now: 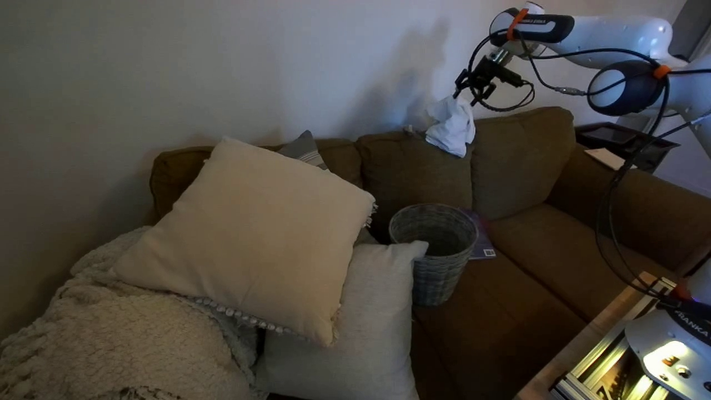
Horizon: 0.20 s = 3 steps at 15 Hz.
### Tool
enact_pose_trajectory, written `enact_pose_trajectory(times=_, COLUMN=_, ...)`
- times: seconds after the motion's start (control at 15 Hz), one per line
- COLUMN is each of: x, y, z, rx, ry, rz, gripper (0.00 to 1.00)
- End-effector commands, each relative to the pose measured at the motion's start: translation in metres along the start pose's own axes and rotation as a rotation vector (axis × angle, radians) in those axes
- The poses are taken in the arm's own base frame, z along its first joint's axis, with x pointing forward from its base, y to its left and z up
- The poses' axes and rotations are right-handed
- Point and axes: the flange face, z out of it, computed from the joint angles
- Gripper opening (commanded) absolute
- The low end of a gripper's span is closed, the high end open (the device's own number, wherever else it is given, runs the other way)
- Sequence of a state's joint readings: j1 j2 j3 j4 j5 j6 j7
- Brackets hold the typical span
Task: Move the towel from the basket to the backrest of the couch
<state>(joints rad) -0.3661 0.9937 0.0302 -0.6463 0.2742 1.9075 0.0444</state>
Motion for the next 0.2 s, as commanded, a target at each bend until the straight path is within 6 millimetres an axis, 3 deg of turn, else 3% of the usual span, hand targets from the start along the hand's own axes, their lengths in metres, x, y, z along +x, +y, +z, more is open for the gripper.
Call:
enact_pose_trajectory(times=0.0, x=-0.006, y=-0.039, z=-0.086, rx=-0.128, ry=0.013, rz=-0.143, gripper=1.00)
enact_pose_trajectory(times=0.07, x=-0.008, y=-0.062, z=-0.104, rx=-0.126, ry=0.037, rz=-0.205, gripper=1.00)
enact_pose_trajectory(times=0.13, x=-0.001, y=-0.039, z=-0.073, rx=-0.086, ry=0.038, rz=-0.123, gripper=1.00)
